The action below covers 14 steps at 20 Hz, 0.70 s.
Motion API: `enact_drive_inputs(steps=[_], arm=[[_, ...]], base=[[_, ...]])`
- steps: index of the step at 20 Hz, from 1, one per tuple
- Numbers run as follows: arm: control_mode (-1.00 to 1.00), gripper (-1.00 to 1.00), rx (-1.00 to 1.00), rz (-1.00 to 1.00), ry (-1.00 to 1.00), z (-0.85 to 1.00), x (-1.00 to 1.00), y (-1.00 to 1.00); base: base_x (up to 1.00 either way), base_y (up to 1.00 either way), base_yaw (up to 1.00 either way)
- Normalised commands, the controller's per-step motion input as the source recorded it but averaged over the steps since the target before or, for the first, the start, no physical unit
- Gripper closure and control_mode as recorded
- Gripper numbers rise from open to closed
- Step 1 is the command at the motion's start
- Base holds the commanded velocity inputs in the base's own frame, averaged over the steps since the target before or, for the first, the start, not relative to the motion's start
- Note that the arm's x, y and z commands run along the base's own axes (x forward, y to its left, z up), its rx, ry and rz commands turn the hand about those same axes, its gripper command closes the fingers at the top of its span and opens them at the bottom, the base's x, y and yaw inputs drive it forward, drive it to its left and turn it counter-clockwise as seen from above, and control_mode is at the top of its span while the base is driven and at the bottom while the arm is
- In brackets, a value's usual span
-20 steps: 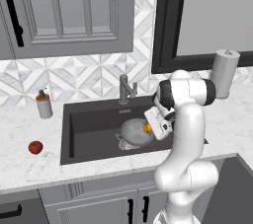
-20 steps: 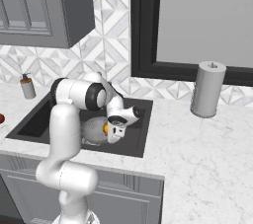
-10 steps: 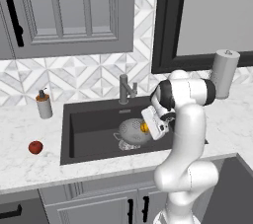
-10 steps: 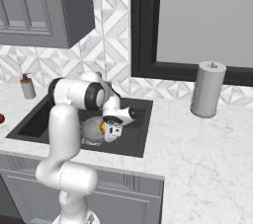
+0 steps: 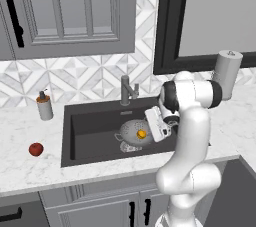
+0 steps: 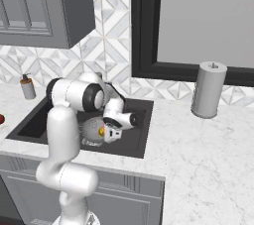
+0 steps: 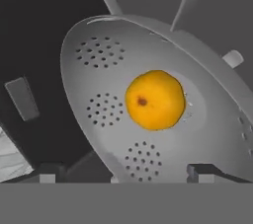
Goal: Put the colander in the sink, put the apple, tangerine in the colander, and turn on the sink faucet and pour water over the colander.
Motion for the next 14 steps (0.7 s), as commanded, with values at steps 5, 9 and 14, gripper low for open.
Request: enact_drive_inputs(steps=[5,9,14], arm=[[-1.0,-1.0,0.12,0.0,-0.2,0.48,-0.51,0.0],[-1.0,-1.0,0.02,0.07,0.0,0.93,-0.35,0.0],[-1.0,-1.0,-0.01,0.04,0.08,1.0,-0.04,0.04]], base=[[0.0,0.0,0.0],[0.0,0.0,0.0],[0.0,0.0,0.0]])
